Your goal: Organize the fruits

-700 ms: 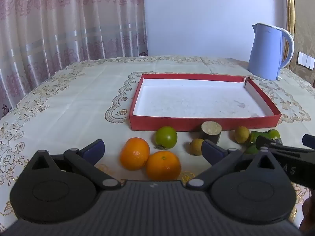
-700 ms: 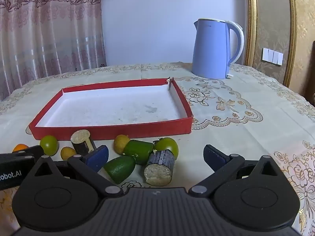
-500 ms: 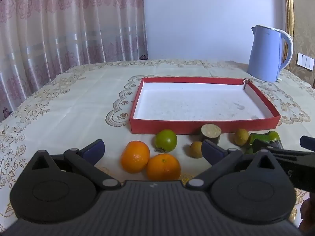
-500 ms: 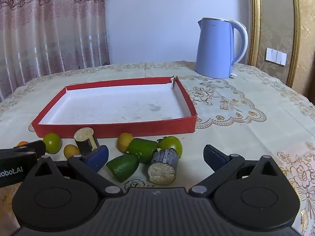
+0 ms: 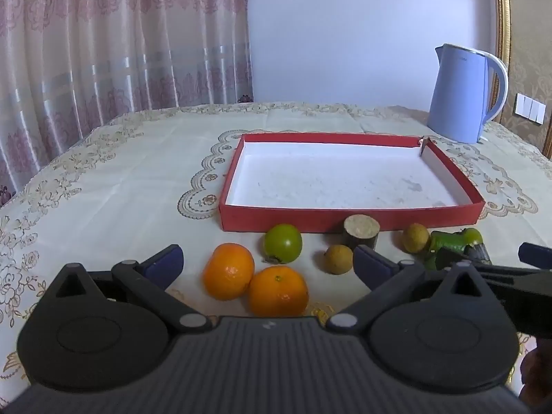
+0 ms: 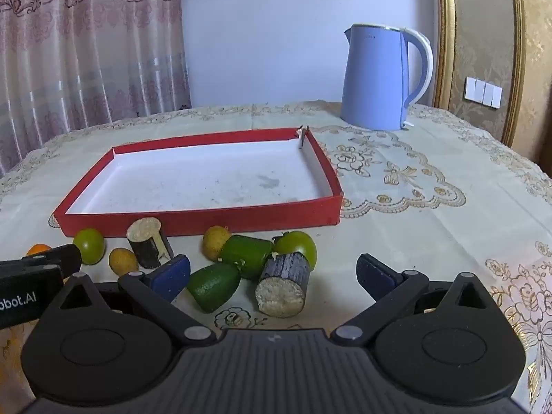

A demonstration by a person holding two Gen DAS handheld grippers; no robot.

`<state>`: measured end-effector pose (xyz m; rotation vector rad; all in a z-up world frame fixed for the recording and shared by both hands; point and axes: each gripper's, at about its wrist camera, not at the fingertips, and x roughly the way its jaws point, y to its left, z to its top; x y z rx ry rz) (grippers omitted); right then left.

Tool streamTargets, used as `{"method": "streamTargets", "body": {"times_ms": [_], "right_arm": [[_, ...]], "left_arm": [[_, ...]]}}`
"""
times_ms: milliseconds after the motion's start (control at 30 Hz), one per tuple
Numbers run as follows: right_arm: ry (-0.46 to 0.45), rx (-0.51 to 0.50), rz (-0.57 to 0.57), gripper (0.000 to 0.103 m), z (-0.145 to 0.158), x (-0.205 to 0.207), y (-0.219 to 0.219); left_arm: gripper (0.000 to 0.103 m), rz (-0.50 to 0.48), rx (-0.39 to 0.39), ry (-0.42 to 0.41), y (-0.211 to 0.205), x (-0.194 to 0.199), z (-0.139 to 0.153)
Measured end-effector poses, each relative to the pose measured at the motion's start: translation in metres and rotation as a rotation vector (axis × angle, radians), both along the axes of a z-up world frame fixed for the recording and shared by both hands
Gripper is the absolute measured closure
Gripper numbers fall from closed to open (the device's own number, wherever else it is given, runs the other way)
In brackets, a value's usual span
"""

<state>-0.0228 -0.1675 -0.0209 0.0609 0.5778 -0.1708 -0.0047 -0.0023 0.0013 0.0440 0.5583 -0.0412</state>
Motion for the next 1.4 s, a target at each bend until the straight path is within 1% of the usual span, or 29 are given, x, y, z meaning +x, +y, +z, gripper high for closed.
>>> {"method": "streamTargets", "body": {"times_ms": [67, 267, 467, 667, 867, 1000, 1333, 1400], "right_arm": [[0.007, 0.000, 0.001, 0.000, -0.0004, -0.0002, -0.0001], [0.019, -0.045, -0.007, 0.000, 0.0003, -0.0012, 0.0054], [0.026, -0.023, -0.007, 0.000, -0.0007, -0.0010, 0.0026], [0.019, -0.030, -0.005, 0.000, -0.0005, -0.0010, 0.0025], [0.030, -0.017, -0.001, 0.000, -0.0021, -0.0005, 0.0013], [0.024, -0.028, -0.001, 0.000, -0.0017, -0.0014, 0.0021], [0.018, -0.005, 0.019, 0.000, -0.0027, -0.0026, -0.0015], [0.012, 0.016, 0.017, 0.000, -0.0033, -0.0036, -0.0031]], "left_arm": [[0.000, 0.001, -0.001, 0.000, -0.0003, 0.0001, -0.0002], [0.000, 0.009, -0.004, 0.008, 0.0006, 0.0030, -0.0022], [0.000, 0.008, 0.001, 0.009, -0.0002, 0.0022, -0.0045], [0.000, 0.013, -0.012, 0.017, 0.0018, 0.0017, -0.0061], [0.000, 0.012, -0.011, 0.015, 0.0020, 0.0015, -0.0061], [0.000, 0.009, -0.014, 0.015, 0.0025, 0.0025, -0.0058], [0.000, 0.009, -0.017, 0.012, 0.0035, 0.0036, -0.0066], [0.000, 0.008, -0.025, 0.011, 0.0044, 0.0034, -0.0066]]}}
